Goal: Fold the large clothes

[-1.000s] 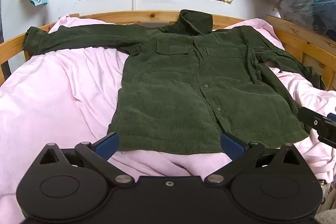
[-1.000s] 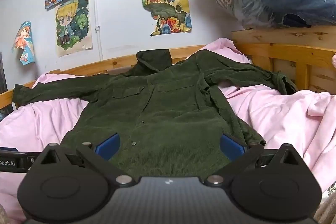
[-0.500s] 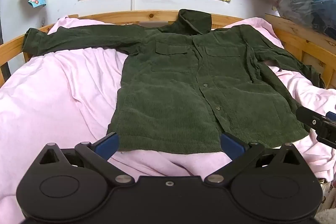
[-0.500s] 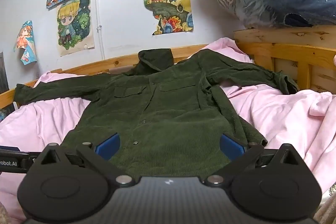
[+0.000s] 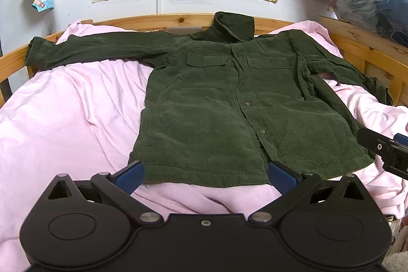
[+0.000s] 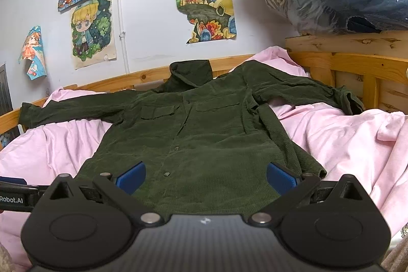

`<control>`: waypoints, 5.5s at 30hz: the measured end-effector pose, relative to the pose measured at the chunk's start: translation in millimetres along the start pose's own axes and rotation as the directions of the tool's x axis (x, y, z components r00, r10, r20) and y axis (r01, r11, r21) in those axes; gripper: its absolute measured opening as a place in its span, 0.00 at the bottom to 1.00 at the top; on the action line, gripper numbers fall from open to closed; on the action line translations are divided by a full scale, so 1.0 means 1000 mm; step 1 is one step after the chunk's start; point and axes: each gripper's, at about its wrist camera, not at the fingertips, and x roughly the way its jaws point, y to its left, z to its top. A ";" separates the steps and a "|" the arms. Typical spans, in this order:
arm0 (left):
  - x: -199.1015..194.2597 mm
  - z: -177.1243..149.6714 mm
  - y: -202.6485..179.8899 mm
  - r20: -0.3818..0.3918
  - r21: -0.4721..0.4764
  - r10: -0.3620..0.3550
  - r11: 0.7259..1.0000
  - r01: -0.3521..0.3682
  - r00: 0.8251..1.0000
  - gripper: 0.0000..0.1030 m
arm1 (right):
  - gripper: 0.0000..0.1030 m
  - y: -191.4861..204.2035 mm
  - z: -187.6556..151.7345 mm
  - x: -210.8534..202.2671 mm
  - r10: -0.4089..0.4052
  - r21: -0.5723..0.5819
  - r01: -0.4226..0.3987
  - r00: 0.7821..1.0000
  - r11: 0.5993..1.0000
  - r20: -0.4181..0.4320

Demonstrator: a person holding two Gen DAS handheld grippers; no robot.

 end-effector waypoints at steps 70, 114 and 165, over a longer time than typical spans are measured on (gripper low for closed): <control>0.013 0.021 0.000 -0.046 0.079 0.097 0.993 -0.093 0.994 0.99 | 1.00 0.004 0.031 0.036 -0.105 -0.015 0.108 0.900 0.994 -0.424; 0.180 0.112 -0.062 -0.165 0.329 -0.082 0.935 0.133 0.983 0.99 | 0.80 -0.218 0.124 0.203 -0.556 -0.054 0.561 0.796 0.826 -0.239; 0.371 0.178 0.033 0.017 -0.017 0.012 1.000 -0.012 1.000 0.99 | 0.95 -0.100 0.246 0.478 -0.008 -0.095 -0.006 0.990 0.995 -0.144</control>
